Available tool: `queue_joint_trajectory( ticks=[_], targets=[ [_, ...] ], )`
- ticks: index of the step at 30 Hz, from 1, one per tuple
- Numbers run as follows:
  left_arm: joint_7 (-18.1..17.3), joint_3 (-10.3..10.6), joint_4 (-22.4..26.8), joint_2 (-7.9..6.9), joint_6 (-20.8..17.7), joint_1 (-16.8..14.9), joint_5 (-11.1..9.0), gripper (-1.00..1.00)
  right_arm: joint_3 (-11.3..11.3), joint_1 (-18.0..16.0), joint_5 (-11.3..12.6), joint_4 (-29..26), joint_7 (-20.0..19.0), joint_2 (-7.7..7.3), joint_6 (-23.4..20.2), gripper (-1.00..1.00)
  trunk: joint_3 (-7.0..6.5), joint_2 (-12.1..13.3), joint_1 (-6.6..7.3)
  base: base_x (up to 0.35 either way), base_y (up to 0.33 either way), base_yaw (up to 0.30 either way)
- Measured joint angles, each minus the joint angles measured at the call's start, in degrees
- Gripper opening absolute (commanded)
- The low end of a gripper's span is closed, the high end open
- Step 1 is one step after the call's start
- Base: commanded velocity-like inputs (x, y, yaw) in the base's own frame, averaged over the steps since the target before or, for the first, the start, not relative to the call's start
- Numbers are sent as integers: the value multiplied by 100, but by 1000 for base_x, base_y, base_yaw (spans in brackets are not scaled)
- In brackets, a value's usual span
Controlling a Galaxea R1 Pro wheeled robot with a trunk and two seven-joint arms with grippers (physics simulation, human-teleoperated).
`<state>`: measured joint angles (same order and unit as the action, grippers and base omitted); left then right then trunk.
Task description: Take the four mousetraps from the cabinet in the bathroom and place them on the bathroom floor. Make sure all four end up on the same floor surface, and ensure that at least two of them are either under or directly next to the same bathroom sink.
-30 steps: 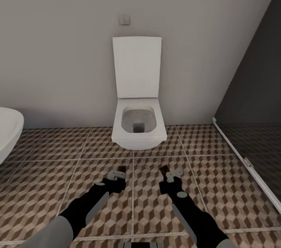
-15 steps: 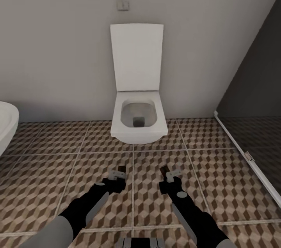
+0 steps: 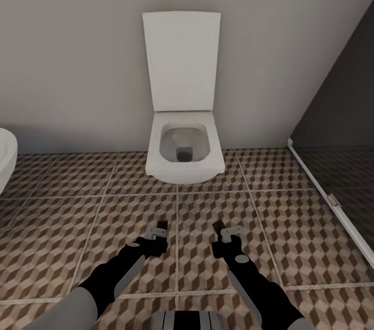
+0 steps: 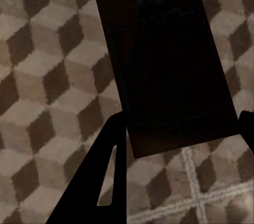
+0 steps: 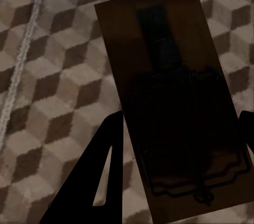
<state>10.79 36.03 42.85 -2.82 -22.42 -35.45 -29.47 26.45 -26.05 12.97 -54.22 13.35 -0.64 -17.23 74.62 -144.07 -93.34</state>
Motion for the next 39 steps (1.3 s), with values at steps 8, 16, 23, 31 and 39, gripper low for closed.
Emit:
queue_joint_trajectory(
  ticks=[8,16,23,31,39],
  targets=[
    [0,0,-1,0,0,0,0,-100,-1,0,0,0,0,0,3,-100,177,-11,-21,0,0,0],
    [0,0,0,0,0,0,0,-100,-1,0,-1,0,0,0,3,-100,355,-22,-41,0,0,0],
    [0,0,0,0,3,0,0,-100,-1,0,-3,0,0,0,11,-100,510,-31,-59,0,0,0],
    [0,0,0,0,5,0,0,-100,1,0,-6,0,0,0,12,-100,687,-42,-80,0,0,0],
    [0,0,0,0,8,0,0,-100,-1,0,-9,4,-6,0,12,-100,865,-52,-100,0,0,0]
  ],
)
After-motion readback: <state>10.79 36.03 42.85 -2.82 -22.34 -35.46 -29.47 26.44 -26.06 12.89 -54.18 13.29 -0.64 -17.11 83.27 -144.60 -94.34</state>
